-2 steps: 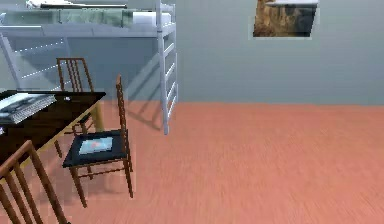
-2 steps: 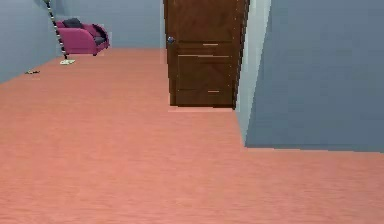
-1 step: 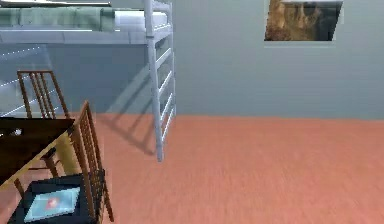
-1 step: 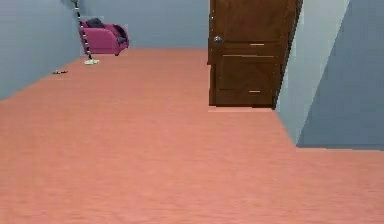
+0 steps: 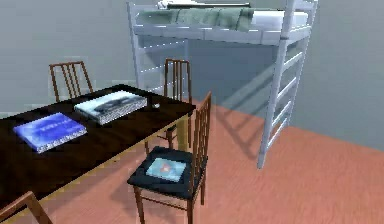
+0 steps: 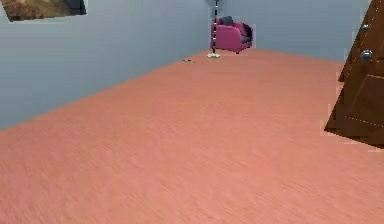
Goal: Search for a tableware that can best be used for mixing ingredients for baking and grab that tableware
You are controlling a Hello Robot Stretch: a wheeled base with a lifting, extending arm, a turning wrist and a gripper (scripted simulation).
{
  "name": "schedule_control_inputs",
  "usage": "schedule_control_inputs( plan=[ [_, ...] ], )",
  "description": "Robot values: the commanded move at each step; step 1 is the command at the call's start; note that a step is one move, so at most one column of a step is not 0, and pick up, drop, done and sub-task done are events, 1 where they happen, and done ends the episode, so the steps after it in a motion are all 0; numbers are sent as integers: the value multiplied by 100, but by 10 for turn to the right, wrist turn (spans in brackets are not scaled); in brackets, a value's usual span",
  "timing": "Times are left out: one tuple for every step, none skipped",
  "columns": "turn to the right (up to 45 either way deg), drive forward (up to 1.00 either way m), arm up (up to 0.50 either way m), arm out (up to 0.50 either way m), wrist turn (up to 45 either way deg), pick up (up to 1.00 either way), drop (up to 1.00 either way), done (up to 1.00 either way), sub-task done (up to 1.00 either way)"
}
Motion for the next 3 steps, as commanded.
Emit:
schedule_control_inputs(
  plan=[
    [0, 30, 0, 0, 0, 0, 0, 0, 0],
    [-90, 0, 0, 0, 0, 0, 0, 0, 0],
    [0, 25, 0, 0, 0, 0, 0, 0, 0]
  ],
)
